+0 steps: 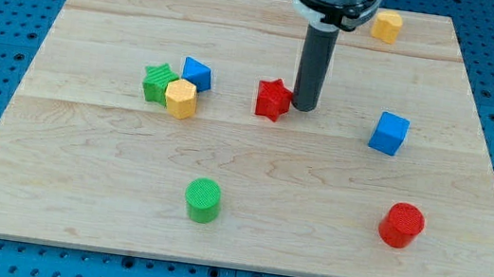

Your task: Move the red star into the group of blocks

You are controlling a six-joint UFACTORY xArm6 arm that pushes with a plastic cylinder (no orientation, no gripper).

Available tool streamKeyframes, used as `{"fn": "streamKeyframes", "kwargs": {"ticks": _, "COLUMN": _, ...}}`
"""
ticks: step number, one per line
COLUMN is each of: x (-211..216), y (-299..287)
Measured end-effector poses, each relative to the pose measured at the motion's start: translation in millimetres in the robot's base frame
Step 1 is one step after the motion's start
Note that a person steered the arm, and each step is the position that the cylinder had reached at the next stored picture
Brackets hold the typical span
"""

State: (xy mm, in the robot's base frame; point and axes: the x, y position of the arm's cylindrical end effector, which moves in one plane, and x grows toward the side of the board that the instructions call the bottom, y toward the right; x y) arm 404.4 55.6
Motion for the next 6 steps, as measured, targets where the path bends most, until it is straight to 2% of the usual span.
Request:
{"fn": "streamKeyframes", "kwargs": {"ticks": 2, "x": -1.3, "y": -70.1}}
{"fn": "streamKeyframes", "kwargs": {"ticks": 4, "x": -2.7, "y": -51.1}}
{"fn": "streamKeyframes", "kwargs": {"ticks": 5, "x": -30.6, "y": 61.3}}
{"fn": "streamKeyframes", "kwargs": {"ticks": 6, "x": -57.0, "y": 138.8}}
